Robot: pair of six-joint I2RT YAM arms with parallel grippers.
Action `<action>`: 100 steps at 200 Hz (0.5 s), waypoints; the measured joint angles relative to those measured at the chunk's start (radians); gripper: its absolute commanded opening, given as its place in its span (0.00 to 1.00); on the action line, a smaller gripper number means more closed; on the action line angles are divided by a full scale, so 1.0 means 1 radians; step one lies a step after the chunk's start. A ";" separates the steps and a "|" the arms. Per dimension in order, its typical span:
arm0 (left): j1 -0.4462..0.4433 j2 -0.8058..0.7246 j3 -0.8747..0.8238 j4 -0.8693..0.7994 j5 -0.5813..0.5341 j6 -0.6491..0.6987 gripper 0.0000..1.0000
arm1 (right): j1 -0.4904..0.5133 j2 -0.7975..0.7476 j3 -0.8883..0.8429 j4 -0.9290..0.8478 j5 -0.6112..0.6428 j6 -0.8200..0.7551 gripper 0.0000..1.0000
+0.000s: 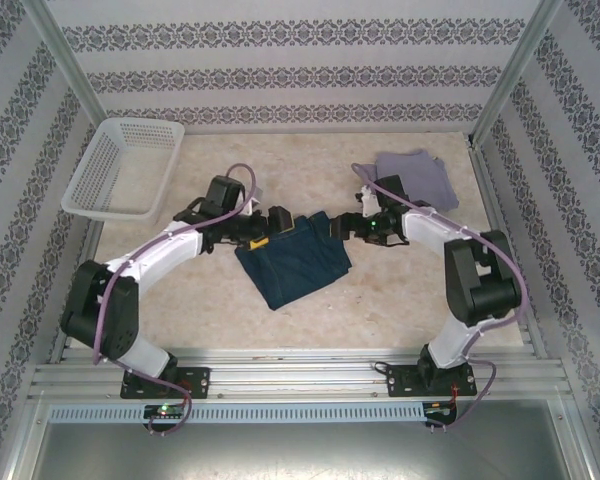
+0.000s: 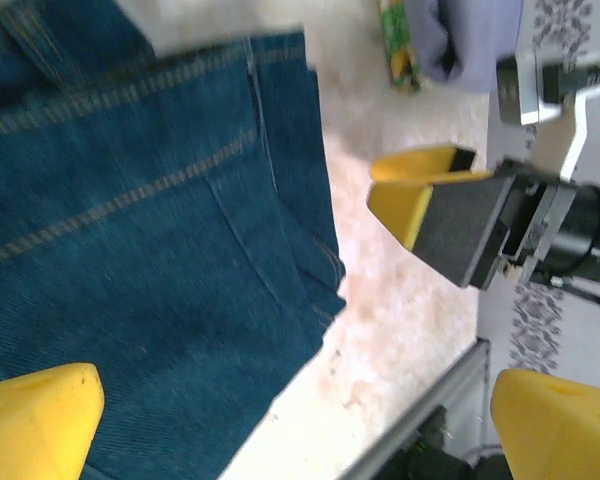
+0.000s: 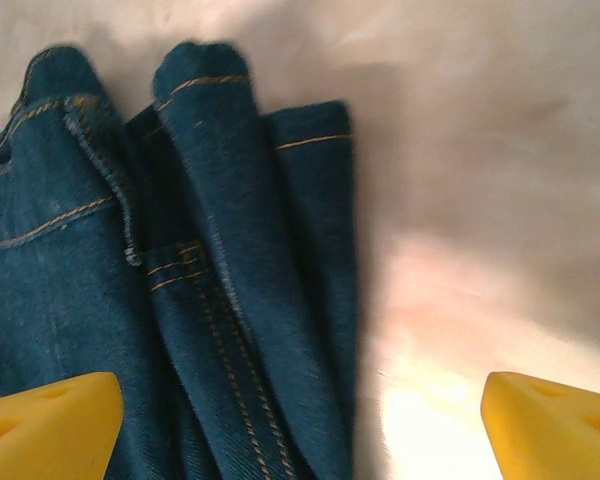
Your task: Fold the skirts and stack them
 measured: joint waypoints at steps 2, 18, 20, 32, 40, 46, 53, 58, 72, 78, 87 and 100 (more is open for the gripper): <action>-0.003 0.005 -0.004 0.005 0.007 -0.008 1.00 | 0.001 0.006 0.004 0.000 -0.008 -0.002 0.91; -0.017 0.046 -0.016 0.048 0.060 -0.051 1.00 | 0.006 0.052 0.027 -0.005 -0.062 -0.014 0.91; -0.018 0.051 -0.016 0.055 0.066 -0.055 1.00 | 0.008 0.058 0.029 -0.006 -0.068 -0.017 0.90; -0.023 0.079 -0.018 0.083 0.091 -0.074 1.00 | 0.014 0.083 0.038 -0.007 -0.089 -0.020 0.91; -0.024 0.090 -0.025 0.096 0.098 -0.080 1.00 | 0.020 0.095 0.041 -0.008 -0.100 -0.020 0.90; -0.024 0.094 -0.035 0.101 0.098 -0.083 1.00 | 0.024 0.104 0.042 -0.009 -0.111 -0.020 0.91; -0.024 0.097 -0.048 0.100 0.096 -0.083 1.00 | 0.029 0.113 0.044 -0.013 -0.124 -0.020 0.90; -0.024 0.099 -0.056 0.097 0.090 -0.081 1.00 | 0.034 0.119 0.045 -0.015 -0.134 -0.021 0.90; -0.024 0.112 -0.076 0.087 0.076 -0.068 1.00 | 0.045 0.127 0.047 -0.018 -0.145 -0.027 0.90; -0.024 0.119 -0.082 0.085 0.071 -0.062 1.00 | 0.045 0.127 0.048 -0.018 -0.166 -0.027 0.90; -0.024 0.129 -0.092 0.085 0.063 -0.056 1.00 | 0.055 0.127 0.048 -0.018 -0.194 -0.027 0.90; -0.023 0.137 -0.103 0.085 0.056 -0.048 1.00 | 0.079 0.128 0.048 -0.015 -0.234 -0.027 0.90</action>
